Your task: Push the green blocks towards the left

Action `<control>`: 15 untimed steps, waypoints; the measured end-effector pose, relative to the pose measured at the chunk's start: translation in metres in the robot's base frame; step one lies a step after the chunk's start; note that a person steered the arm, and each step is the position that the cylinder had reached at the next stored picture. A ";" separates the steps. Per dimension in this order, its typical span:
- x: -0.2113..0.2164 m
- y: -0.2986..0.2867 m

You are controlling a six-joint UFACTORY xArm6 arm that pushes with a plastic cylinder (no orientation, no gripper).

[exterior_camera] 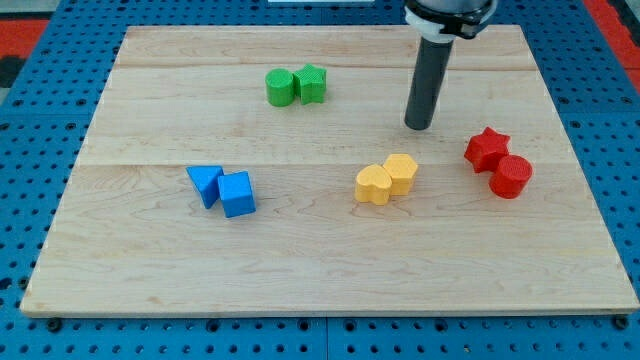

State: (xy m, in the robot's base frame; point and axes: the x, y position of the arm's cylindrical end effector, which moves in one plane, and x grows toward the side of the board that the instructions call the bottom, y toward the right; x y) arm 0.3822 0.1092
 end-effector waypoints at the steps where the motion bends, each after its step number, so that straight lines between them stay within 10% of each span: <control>1: 0.000 -0.005; 15: -0.064 -0.175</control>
State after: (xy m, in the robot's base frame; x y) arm 0.3184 -0.0661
